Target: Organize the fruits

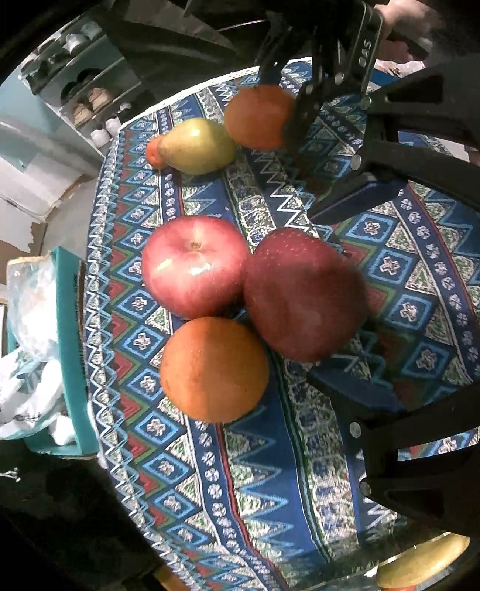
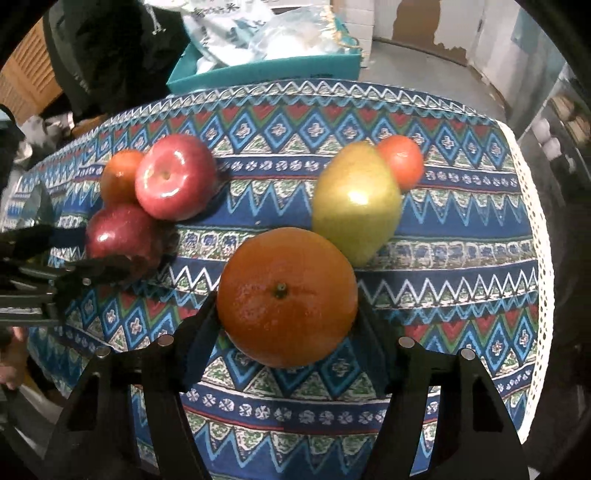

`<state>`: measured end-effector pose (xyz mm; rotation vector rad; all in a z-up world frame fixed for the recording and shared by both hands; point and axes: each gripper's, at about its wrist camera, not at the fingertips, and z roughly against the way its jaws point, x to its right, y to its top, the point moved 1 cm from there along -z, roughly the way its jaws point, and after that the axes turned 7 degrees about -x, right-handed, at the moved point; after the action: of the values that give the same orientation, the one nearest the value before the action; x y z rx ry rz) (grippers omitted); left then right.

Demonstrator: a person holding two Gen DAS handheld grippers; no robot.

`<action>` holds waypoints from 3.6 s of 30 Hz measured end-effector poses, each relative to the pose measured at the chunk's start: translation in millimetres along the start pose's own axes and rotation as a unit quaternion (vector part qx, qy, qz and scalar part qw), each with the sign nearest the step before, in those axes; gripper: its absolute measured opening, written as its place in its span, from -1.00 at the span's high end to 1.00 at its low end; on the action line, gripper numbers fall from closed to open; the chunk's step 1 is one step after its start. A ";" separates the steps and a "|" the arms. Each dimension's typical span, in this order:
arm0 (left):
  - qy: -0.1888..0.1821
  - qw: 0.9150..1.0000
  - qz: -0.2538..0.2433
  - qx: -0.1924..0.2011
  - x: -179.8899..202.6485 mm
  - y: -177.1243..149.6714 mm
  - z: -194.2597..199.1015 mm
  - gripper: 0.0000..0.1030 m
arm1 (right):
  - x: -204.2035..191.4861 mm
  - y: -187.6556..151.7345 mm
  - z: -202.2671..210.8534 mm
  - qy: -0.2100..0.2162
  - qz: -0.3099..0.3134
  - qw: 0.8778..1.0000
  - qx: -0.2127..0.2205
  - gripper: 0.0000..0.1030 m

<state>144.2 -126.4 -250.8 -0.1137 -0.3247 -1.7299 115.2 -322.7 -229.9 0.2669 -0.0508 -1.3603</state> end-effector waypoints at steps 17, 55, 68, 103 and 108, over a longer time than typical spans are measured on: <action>0.009 1.000 0.001 0.010 8.6 3.5 -20.3 -0.52 | -3.0 4.1 -2.0 0.004 0.006 1.000 0.004 -0.34; 0.064 0.988 -0.039 0.137 14.9 -57.5 121.9 -0.52 | -69.0 6.4 111.1 -0.018 0.058 0.989 0.134 -0.33; 0.063 0.980 -0.043 0.185 8.8 -75.0 170.5 -0.52 | -101.9 10.6 145.4 -0.001 0.079 0.983 0.167 -0.33; 0.090 0.965 0.073 0.237 -119.5 -120.2 229.4 -0.52 | -253.2 48.0 142.4 0.046 0.180 0.967 0.176 -0.33; 0.094 0.962 0.096 0.237 -143.6 -125.3 232.2 -0.52 | -274.7 53.5 132.1 0.051 0.192 0.966 0.166 -0.33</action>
<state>24.2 93.4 -85.0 0.3546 -0.5581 -1.4170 82.8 -67.6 -57.8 0.5783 -0.2350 -0.9456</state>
